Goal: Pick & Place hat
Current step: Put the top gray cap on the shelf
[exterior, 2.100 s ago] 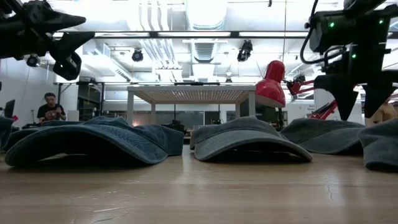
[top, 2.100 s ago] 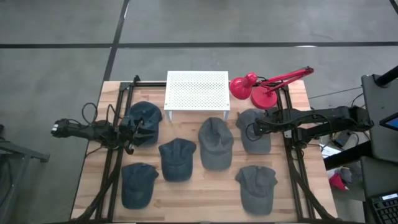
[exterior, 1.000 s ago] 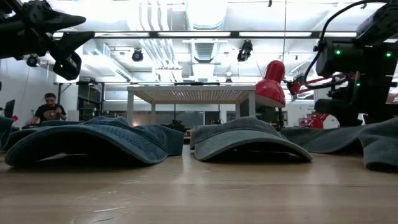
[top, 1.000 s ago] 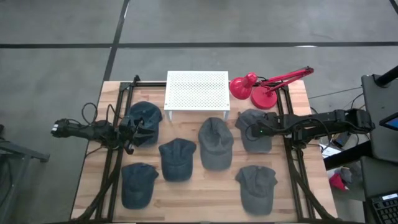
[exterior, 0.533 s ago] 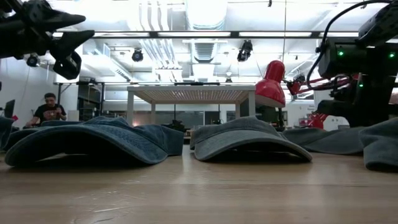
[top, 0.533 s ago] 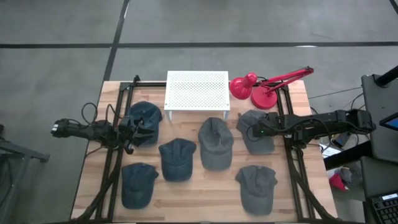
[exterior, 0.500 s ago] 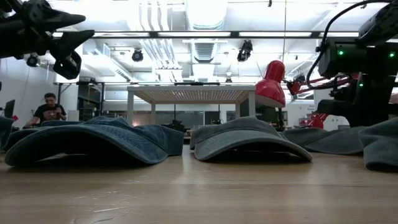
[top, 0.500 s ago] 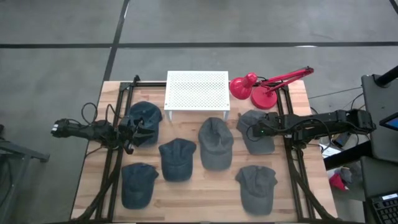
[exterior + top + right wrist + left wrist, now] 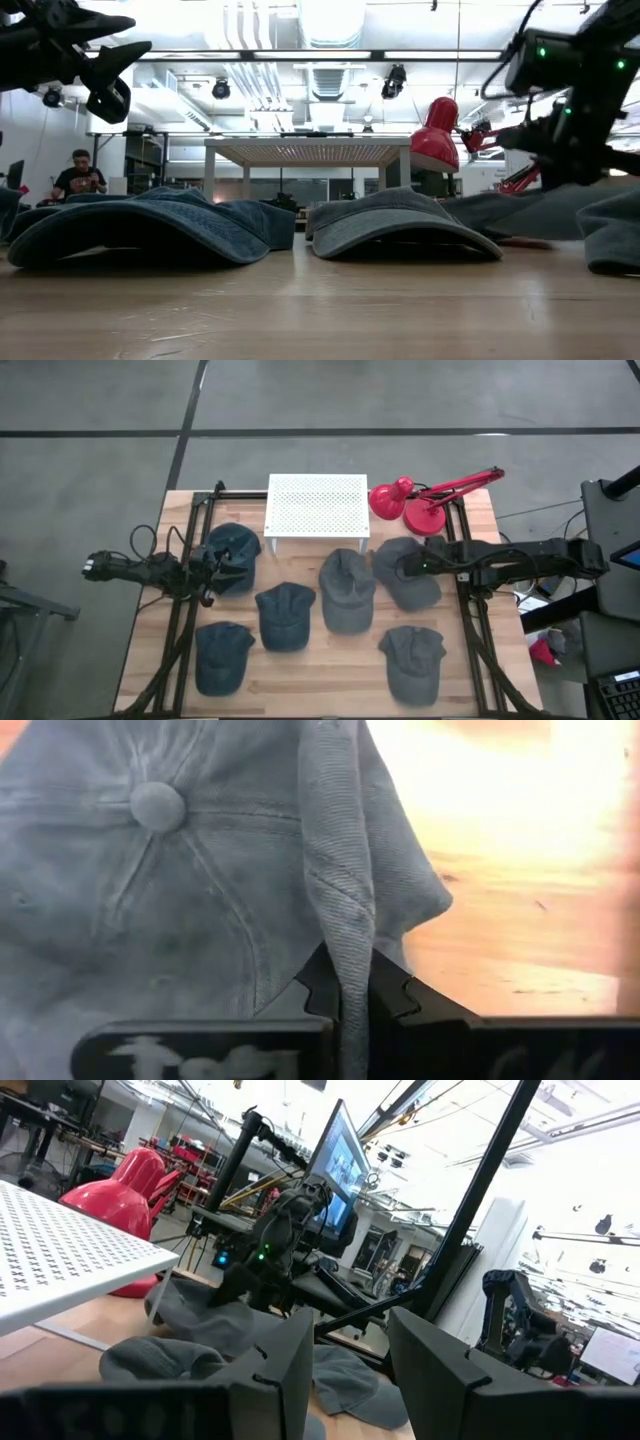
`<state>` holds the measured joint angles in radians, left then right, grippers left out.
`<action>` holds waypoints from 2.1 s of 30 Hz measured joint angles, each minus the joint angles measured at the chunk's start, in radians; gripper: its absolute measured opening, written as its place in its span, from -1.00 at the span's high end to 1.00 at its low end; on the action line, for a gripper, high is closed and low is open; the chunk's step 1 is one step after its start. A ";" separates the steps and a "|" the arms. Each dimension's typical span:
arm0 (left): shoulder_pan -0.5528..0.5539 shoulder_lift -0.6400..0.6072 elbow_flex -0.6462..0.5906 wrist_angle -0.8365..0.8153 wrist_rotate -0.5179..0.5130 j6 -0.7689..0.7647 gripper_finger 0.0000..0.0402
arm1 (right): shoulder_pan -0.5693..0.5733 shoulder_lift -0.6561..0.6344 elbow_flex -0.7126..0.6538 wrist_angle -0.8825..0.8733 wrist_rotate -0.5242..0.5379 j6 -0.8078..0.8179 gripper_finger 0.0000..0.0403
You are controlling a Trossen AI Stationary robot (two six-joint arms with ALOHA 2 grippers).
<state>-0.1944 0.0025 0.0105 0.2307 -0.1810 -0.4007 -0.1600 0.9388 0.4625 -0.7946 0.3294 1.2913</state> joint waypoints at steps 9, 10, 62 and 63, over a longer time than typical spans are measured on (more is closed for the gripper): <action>0.000 0.000 0.000 0.003 0.000 0.000 0.33 | 0.000 -0.008 0.171 -0.228 0.010 -0.063 0.96; 0.000 0.000 0.000 0.002 0.000 0.000 0.32 | 0.000 -0.008 0.189 -0.251 0.011 -0.071 0.96; 0.000 0.306 0.134 0.211 -0.212 0.039 0.33 | 0.057 0.514 0.949 0.215 0.214 -0.732 0.96; 0.000 0.329 0.154 0.212 -0.230 0.052 0.33 | 0.057 0.536 0.962 0.238 0.231 -0.746 0.96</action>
<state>-0.1944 0.3316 0.1644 0.4428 -0.4112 -0.3492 -0.1028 1.4753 1.4247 -0.5571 0.5603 0.5454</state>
